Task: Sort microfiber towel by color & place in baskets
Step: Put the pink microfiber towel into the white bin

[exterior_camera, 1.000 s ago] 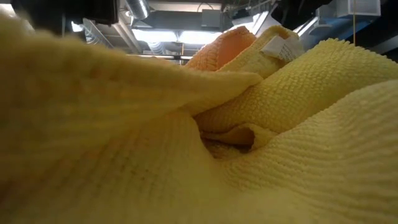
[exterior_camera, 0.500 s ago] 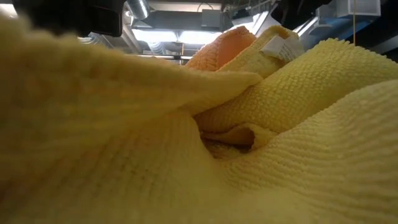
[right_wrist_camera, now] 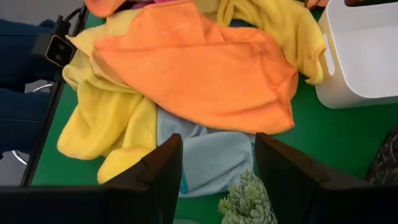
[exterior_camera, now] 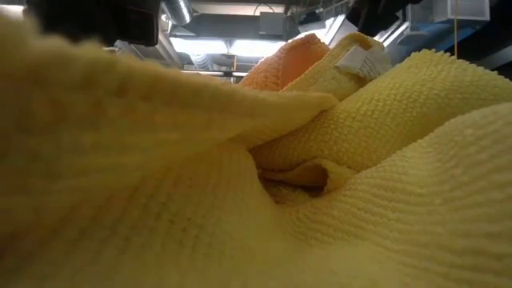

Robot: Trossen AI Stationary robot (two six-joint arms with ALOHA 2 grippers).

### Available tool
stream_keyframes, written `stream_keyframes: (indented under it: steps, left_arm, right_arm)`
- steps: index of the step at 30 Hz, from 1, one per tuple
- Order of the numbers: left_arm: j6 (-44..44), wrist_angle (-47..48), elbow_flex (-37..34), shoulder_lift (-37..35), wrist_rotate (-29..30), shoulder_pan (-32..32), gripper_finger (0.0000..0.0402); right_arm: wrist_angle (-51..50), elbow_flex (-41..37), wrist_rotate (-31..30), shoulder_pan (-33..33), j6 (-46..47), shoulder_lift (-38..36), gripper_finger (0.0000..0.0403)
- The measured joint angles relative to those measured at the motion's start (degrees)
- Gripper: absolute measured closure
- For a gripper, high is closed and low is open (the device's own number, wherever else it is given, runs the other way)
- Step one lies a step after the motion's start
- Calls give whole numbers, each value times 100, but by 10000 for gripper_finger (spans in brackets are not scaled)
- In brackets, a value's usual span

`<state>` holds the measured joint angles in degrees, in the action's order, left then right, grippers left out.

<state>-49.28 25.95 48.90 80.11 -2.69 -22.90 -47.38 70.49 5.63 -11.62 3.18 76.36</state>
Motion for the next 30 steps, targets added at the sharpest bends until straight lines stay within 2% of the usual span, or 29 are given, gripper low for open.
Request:
stream_keyframes:
  steps: [5,9,17,22,30]
  left_arm:
    - [-107,-27,118,-385,175,11,400]
    - [28,-52,471,-694,665,15,401]
    - [875,-74,1511,-972,1695,152,401]
    - [1535,-77,2075,-970,1679,297,401]
    - [1690,-69,2380,-971,1670,355,401]
  right_arm:
    - [57,1,0,0,0,0,205]
    - [116,1,0,0,0,0,205]
    - [110,1,0,0,0,0,205]
    - [108,1,0,0,0,0,205]
    - [286,1,0,0,0,2,205]
